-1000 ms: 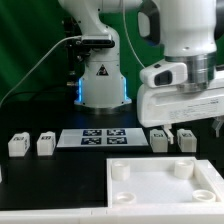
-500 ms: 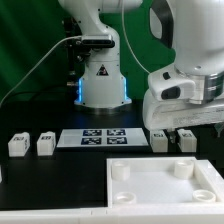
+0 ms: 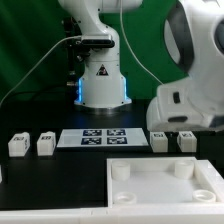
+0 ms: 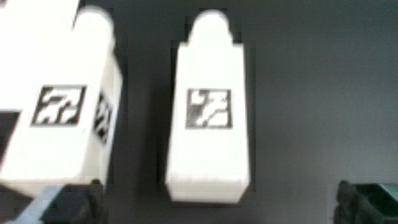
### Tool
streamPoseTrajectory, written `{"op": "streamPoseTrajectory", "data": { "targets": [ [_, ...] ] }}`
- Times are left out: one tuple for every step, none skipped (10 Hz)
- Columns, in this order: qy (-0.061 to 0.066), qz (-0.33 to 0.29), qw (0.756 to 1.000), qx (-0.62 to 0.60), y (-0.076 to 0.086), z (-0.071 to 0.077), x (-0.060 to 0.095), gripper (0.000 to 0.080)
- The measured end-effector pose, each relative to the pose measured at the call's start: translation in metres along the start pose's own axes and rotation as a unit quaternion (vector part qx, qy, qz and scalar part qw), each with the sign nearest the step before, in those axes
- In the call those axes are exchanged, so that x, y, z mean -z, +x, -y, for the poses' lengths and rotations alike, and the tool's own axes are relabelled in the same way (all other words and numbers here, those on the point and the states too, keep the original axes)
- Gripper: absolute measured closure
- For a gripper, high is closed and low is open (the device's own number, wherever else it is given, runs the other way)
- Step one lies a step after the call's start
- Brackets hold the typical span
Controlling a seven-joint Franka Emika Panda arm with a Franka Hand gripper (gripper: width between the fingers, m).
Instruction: Assemble one leg
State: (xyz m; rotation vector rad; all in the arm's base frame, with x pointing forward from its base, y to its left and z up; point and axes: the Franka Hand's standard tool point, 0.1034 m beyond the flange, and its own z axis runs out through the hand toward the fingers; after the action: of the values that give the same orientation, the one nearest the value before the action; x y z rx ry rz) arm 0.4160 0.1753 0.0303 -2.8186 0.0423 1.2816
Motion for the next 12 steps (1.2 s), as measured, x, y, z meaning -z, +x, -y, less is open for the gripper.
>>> {"op": "streamPoseTrajectory", "data": {
  "targets": [
    [0.000, -0.003, 1.000, -0.005, 0.001, 0.000, -0.002, 0.0151],
    [0.000, -0.003, 1.000, -0.005, 0.001, -0.001, -0.001, 0.0151],
    [0.000, -0.003, 1.000, -0.005, 0.001, -0.001, -0.002, 0.0151],
    [0.000, -0.003, 1.000, -0.005, 0.001, -0.001, -0.002, 0.0151],
    [0.000, -0.002, 1.000, -0.005, 0.002, -0.001, -0.003, 0.0151],
    [-0.002, 0.006, 1.000, -0.005, 0.000, -0.001, -0.007, 0.0151],
    [-0.004, 0.011, 1.000, -0.004, 0.000, 0.000, -0.012, 0.0151],
    [-0.004, 0.015, 1.000, -0.005, 0.000, -0.001, -0.016, 0.0151],
    [-0.005, 0.020, 1.000, -0.006, 0.000, -0.001, -0.022, 0.0151],
    [-0.008, 0.026, 1.000, -0.005, -0.001, -0.001, -0.029, 0.0151],
    [-0.009, 0.029, 1.000, -0.005, -0.001, -0.001, -0.032, 0.0151],
    [-0.010, 0.031, 0.999, -0.005, -0.002, 0.000, -0.035, 0.0151]
  ]
}}
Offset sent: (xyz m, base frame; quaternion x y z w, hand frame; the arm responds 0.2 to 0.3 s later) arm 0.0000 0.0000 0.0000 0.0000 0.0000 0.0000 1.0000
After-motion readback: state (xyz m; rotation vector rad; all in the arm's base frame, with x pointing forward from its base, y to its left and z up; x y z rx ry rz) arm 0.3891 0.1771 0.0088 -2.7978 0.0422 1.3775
